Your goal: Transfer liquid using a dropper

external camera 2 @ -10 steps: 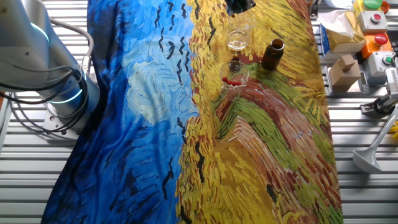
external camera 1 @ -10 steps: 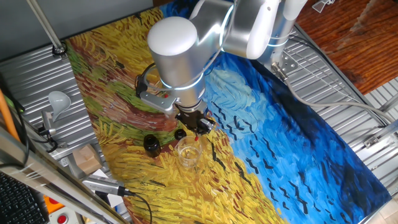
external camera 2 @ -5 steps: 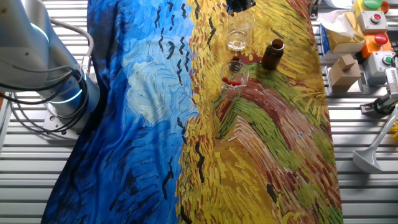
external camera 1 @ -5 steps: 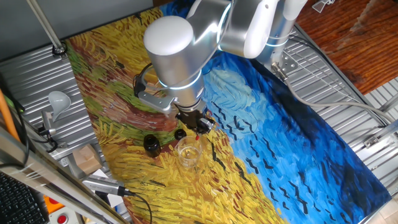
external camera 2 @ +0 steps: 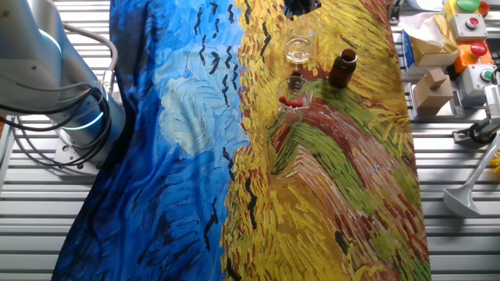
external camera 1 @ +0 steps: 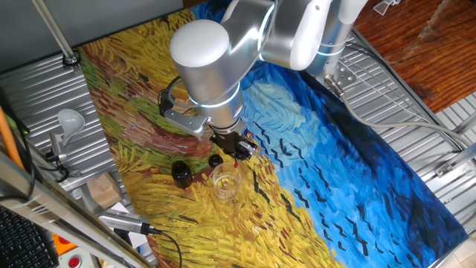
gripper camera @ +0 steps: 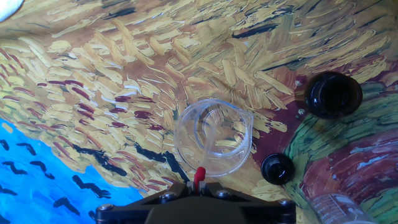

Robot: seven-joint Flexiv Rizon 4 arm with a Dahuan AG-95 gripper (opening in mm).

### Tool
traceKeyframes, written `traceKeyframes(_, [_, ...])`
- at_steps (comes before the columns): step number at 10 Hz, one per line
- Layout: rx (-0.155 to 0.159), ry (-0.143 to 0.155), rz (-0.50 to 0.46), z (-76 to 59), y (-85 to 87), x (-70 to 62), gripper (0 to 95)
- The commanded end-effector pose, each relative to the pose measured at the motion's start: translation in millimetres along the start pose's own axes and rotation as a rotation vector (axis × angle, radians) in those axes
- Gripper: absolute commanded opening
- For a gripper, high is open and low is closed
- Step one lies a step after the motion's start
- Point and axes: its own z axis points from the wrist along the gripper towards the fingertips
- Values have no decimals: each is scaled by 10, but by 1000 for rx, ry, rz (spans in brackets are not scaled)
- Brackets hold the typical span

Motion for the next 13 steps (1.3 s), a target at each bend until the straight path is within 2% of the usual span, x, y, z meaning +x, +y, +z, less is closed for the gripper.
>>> traceKeyframes(1, [0,-1,1,2,0,0,0])
traceKeyframes(7, [4,1,0,-7,4,3,0])
traceKeyframes(8, [2,-11,8,-7,4,2,0])
traceKeyframes(10, [-22,-33,16,-23,6,-14,0])
traceKeyframes(13, [-51,-43,36,-63,37,-17,0])
